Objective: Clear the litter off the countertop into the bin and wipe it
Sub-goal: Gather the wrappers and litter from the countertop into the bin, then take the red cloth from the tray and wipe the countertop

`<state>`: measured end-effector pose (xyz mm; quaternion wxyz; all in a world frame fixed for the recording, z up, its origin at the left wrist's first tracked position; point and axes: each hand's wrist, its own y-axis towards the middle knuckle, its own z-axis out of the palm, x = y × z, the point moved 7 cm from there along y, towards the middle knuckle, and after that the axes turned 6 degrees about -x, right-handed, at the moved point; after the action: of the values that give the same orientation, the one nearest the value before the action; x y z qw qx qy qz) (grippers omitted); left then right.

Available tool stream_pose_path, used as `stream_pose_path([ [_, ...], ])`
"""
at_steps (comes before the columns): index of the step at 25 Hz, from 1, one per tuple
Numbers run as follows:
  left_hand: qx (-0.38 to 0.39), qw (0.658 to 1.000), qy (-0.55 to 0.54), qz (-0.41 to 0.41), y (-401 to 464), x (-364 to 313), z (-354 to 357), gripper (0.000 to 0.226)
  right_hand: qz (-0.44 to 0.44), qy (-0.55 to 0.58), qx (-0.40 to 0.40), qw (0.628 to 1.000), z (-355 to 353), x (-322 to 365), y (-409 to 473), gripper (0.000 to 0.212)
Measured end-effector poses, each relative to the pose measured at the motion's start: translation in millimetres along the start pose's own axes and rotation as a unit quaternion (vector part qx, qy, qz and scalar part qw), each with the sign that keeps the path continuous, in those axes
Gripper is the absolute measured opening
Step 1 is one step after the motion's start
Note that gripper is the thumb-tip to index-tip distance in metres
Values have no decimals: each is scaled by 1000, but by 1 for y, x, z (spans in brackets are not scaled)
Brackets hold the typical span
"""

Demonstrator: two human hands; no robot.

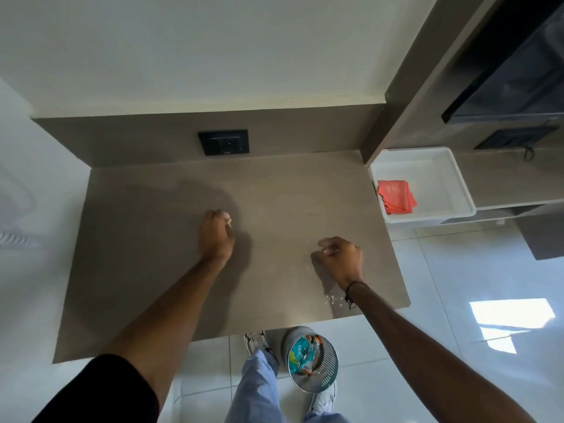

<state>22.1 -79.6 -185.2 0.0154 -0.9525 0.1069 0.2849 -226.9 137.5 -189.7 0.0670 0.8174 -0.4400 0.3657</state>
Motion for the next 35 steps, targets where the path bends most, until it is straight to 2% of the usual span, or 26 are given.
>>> stream_pose_path([
  [5,21,988,-128,88,-128,-42,0,20,-106,13,35,994,-17,-16,-65,22],
  [8,64,981,-147,105,-211,-60,12,18,-161,31,87,983,-25,-40,-112,22],
  [10,82,978,-149,118,-258,-69,22,21,-190,4,107,976,-33,-62,-139,22],
  [14,126,978,-124,113,-321,-77,44,31,-186,-57,135,972,-40,-105,-173,22],
  [17,190,974,-81,93,-348,-74,60,41,-163,-84,158,970,-39,-125,-184,28],
  [20,200,974,-46,98,-353,-74,61,41,-143,-97,147,974,-45,-135,-182,31],
  [26,116,982,-42,141,-310,-96,34,21,-174,-68,59,981,-74,-112,-157,15],
  [30,94,978,-72,171,-264,-118,31,20,-173,-35,8,984,-95,-81,-125,14],
  [31,90,975,-72,188,-254,-127,31,25,-171,-30,-5,985,-101,-75,-116,14],
  [33,72,969,-14,234,-234,-145,34,49,-162,-50,-37,985,-116,-63,-93,22],
  [35,63,963,88,248,-211,-161,42,63,-144,-114,-48,982,-128,-56,-65,48],
])
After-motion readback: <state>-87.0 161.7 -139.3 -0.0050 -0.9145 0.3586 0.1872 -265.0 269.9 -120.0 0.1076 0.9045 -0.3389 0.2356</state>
